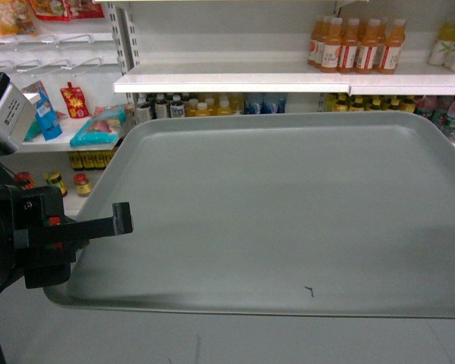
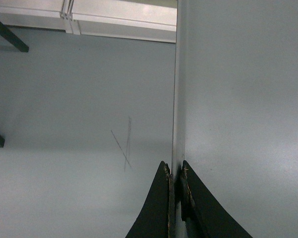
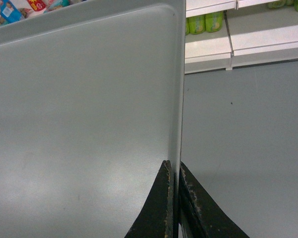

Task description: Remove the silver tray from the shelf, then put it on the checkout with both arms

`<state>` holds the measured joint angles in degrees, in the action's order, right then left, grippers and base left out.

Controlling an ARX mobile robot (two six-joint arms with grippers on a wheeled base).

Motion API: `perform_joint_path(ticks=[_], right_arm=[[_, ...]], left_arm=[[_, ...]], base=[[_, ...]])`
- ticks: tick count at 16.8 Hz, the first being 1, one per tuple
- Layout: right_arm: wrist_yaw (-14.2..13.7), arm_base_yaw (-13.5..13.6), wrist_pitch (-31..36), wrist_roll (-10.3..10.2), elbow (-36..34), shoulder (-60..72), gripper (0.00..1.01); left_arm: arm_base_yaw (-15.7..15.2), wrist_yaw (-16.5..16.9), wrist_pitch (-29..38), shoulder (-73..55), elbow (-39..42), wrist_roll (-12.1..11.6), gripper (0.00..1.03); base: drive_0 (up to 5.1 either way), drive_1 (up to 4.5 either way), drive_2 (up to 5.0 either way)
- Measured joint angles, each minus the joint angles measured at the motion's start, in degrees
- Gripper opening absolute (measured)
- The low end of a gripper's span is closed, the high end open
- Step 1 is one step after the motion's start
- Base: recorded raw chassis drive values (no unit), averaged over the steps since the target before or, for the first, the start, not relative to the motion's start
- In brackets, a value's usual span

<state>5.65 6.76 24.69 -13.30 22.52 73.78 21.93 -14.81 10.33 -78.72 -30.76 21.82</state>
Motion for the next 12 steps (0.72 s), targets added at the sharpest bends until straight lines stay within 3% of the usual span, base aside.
perform_joint_path(ticks=[12], right_arm=[[-0.02, 0.00, 0.04, -0.04, 0.00, 0.00, 0.03]], left_arm=[[-0.02, -0.04, -0.20, 0.02, 0.02, 0.00, 0.03]], base=[[0.0, 0.00, 0.0]])
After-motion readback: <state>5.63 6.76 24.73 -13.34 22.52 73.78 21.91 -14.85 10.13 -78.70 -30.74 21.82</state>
